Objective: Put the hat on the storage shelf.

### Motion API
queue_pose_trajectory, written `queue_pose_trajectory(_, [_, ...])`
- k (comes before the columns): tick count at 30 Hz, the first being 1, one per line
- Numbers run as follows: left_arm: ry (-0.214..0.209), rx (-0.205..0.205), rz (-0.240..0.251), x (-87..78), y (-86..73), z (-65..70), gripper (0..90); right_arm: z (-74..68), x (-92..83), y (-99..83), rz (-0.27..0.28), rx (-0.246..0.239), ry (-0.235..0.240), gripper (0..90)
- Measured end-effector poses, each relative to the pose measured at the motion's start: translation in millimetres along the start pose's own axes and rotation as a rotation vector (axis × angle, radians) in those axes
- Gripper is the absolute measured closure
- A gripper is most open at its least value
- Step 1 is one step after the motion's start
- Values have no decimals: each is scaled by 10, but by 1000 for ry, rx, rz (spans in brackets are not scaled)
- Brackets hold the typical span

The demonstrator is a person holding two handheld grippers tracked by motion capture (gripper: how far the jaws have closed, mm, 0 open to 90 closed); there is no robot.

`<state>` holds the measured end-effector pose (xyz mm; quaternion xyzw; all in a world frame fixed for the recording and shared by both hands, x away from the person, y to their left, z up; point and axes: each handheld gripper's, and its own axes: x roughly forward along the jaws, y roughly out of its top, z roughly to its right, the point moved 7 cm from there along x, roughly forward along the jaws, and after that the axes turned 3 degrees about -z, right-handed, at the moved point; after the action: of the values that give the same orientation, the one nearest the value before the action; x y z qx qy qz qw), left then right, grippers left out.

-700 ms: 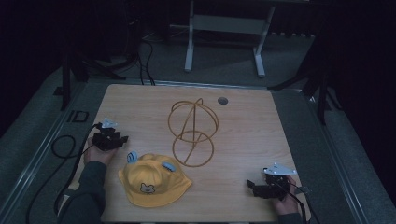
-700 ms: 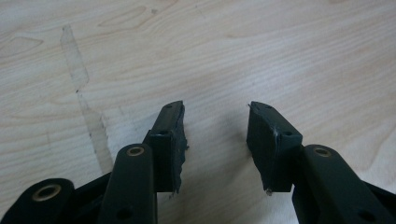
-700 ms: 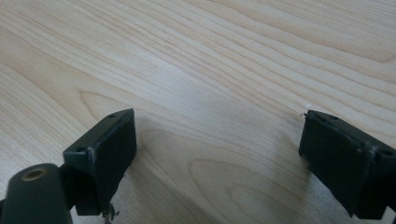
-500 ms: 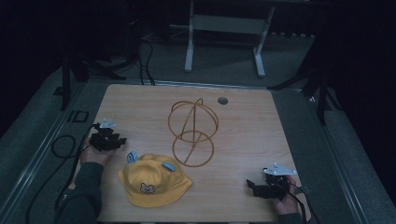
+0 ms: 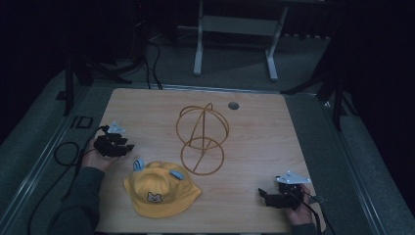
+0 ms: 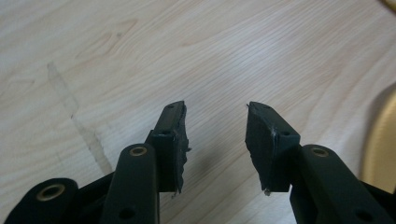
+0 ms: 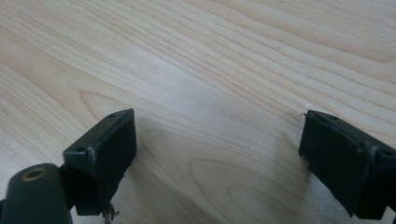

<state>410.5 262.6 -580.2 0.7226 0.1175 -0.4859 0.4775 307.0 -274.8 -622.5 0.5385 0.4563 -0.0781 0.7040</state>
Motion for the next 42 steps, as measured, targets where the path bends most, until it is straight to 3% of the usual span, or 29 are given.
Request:
queue_pose_trajectory(8, [-55,95,-46,-162,130,139,582,-1,0,0,0,-1,1,110])
queue_pose_trajectory(17, [-95,159,-39,-328,245,251,591,-1,0,0,0,-1,1,110])
queue_pose_trajectory(28, [-173,186,-16,-567,337,340,609,-2,0,0,-1,-2,1,110])
queue_pose_trajectory(35, [-184,234,-38,-685,395,431,609,-2,0,0,-1,-1,1,110])
queue_pose_trajectory(42, [-209,251,-35,-786,443,498,609,-2,0,0,-1,-2,1,110])
